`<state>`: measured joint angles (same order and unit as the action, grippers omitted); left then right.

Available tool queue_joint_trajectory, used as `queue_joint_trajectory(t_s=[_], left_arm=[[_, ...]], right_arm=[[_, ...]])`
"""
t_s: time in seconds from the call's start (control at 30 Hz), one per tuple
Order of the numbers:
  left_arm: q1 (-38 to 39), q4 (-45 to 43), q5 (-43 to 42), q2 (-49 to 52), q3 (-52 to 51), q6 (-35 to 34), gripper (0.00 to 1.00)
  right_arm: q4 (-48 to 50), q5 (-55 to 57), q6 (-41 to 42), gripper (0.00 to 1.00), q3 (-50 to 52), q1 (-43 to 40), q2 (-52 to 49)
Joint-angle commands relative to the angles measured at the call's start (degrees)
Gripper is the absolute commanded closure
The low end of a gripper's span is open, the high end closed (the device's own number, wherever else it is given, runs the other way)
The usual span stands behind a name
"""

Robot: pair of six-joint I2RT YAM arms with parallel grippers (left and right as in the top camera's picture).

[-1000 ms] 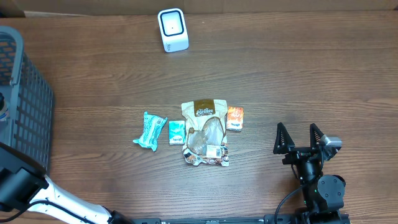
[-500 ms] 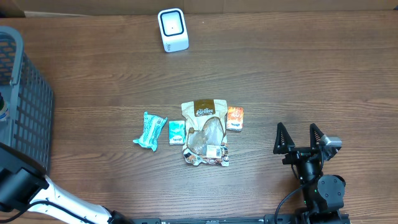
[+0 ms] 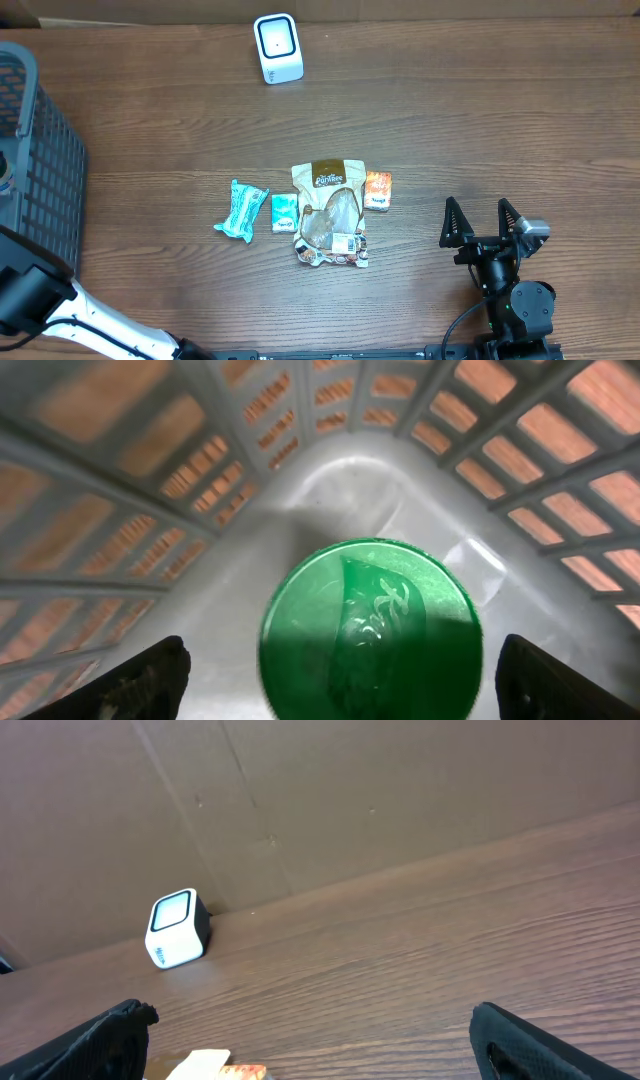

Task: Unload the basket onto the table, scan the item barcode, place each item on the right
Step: 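Lower the left gripper around the green-lidded Knorr jar and grasp it, then lift the Knorr jar out and carry it toward the scanner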

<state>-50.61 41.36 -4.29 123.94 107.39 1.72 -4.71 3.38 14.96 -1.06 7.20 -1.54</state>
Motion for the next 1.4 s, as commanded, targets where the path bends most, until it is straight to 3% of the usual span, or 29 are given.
queue_joint_trajectory(t_s=[0.0,0.3,0.37,0.4,0.8,1.1,1.37], left_arm=[[0.4,-0.2,0.2,2.8,0.4,1.1,0.18],[0.5,-0.9,0.2,3.3,0.4,1.1,0.19],[0.8,-1.1,0.1,3.3,0.4,1.1,0.28],[1.2,-0.9,0.1,3.3,0.4,0.7,0.37],[2.9,0.7,0.0,2.0,0.5,-0.9,0.44],[3.0,0.6,-0.8,-7.8,0.5,-8.0,0.43],[3.0,1.3,-10.4,-21.7,0.5,-12.8,0.44]], right_arm=[[0.3,0.2,0.1,0.00,0.6,-0.1,0.5],[0.3,0.2,0.1,0.00,0.6,-0.1,0.5],[0.3,0.2,0.1,0.00,0.6,-0.1,0.5],[0.3,0.2,0.1,0.00,0.6,-0.1,0.5],[0.3,0.2,0.1,0.00,0.6,-0.1,0.5],[0.3,0.2,0.1,0.00,0.6,-0.1,0.5],[0.3,0.2,0.1,0.00,0.6,-0.1,0.5]])
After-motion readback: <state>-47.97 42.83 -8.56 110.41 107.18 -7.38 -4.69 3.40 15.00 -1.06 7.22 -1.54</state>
